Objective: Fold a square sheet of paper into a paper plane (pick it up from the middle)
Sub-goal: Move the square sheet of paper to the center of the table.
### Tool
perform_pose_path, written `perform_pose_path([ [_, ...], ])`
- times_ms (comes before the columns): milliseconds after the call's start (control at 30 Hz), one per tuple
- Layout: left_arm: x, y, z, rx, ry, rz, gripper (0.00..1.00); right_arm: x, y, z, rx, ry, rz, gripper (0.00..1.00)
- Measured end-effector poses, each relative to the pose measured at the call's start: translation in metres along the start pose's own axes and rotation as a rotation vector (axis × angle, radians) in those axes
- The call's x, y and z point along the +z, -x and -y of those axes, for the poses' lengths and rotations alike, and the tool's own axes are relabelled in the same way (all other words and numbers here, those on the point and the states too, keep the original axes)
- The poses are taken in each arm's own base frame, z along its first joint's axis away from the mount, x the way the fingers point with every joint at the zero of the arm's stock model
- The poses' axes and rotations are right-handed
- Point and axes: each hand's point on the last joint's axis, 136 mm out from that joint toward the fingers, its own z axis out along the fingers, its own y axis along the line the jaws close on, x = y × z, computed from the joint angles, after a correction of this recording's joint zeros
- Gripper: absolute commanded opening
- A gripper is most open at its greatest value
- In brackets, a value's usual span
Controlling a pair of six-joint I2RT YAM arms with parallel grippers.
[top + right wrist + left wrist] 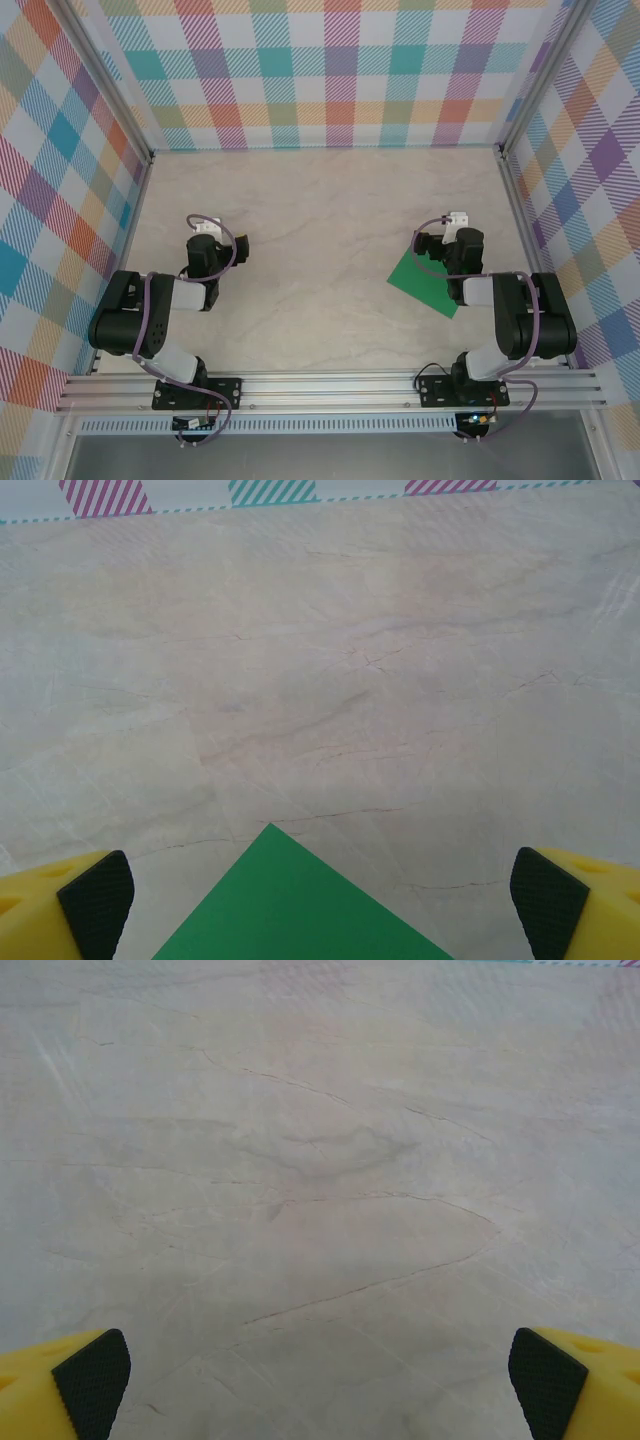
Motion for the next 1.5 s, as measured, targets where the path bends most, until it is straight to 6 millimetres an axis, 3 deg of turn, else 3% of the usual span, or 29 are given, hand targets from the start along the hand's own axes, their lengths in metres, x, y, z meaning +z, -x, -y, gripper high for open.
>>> perform_pose_path([
  [1500,0.0000,-0.0002,0.0036,-0.001,-0.022,-0.002,1.00,0.0000,0.0000,0.0000,0.000,0.000,0.000,1.00],
])
